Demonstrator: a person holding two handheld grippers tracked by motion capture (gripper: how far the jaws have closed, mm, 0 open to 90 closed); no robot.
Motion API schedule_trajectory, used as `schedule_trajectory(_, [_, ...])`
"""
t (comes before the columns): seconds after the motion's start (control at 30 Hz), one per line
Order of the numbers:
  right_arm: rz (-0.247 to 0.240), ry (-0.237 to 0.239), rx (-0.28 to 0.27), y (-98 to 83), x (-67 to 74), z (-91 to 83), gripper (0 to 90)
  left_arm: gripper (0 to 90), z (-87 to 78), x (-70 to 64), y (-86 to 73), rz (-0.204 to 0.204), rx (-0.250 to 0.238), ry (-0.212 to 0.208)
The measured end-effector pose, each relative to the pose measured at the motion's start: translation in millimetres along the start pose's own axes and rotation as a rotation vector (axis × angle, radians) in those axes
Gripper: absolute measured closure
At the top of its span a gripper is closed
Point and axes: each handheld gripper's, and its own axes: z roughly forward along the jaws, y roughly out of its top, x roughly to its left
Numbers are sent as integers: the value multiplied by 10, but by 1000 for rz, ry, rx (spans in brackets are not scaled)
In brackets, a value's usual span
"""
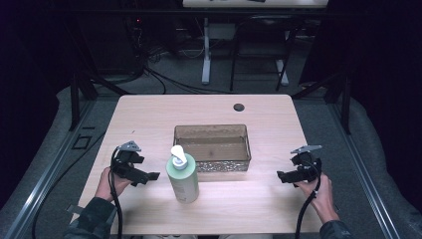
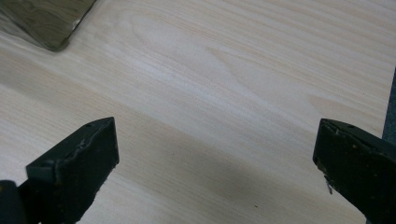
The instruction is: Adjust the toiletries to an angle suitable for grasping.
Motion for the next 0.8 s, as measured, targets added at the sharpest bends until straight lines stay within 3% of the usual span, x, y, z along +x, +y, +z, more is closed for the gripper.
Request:
schedule_trajectory(0.43, [-45, -3, 2, 38, 57, -103, 4, 0, -90, -155, -35, 37, -19, -27])
schedule_trajectory(0.8, [-52, -4, 11, 39, 61, -116, 7, 0, -149, -396, -15, 88, -69, -80])
